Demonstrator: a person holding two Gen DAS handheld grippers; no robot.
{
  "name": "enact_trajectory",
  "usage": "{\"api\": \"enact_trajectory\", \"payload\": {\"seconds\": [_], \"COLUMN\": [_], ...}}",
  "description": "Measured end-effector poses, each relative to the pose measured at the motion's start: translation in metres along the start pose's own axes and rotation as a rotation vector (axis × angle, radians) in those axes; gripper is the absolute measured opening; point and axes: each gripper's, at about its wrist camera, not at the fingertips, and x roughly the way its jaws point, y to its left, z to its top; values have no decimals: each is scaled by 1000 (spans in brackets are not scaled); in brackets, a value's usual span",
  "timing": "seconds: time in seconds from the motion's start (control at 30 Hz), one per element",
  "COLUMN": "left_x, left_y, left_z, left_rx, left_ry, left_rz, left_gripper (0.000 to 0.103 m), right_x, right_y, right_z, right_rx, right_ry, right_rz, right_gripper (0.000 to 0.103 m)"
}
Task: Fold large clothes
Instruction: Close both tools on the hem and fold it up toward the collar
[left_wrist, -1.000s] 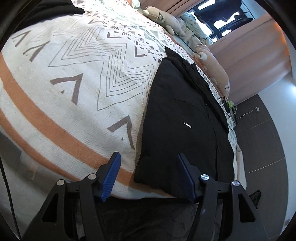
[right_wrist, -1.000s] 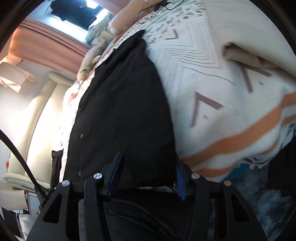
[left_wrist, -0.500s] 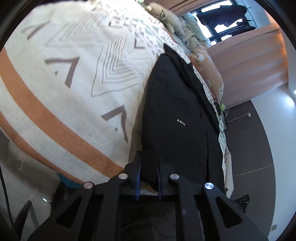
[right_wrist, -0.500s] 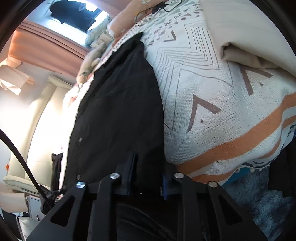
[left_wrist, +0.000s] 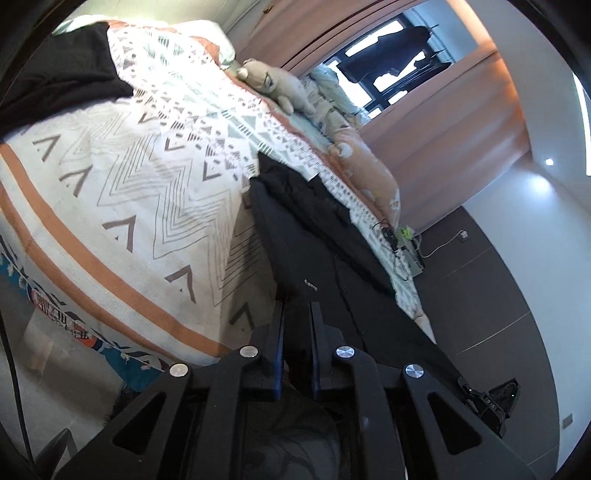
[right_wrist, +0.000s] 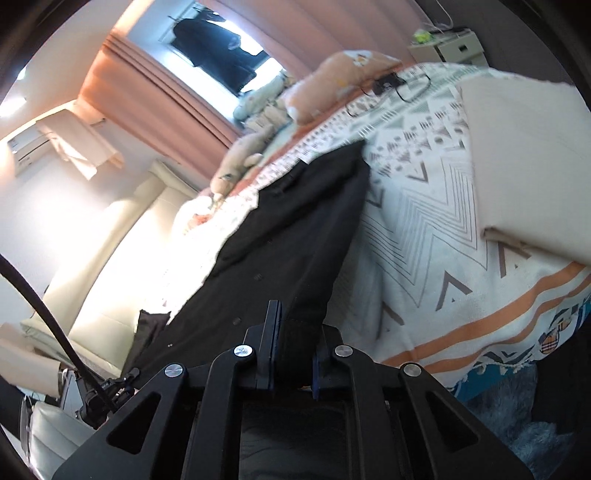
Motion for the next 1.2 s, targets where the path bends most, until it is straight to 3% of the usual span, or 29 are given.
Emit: {"api": "enact_trajectory", "payload": {"seconds": [0.47,0.67,0.87,1.2], "left_x": [-130,-156,-144,-88], "left_y": [-86,-111,-127,-141], "left_z": [19,26,43,105], "left_rx": [108,145,160,154], "left_ry": [-247,-313,-329,-324], "left_rz": [-146,-182,-180,-158], "left_gripper": [13,13,13,13], "right_x": [-136,-175,-163,-107], "right_y": [48,61,51,59], "right_z": [2,0,13,65], "right_rx": [-124,-160,-154,-157], "right_ry": [-164,-228,-235,-242], "right_rz": [148,199,196,153], "right_gripper": [9,9,9,9]}}
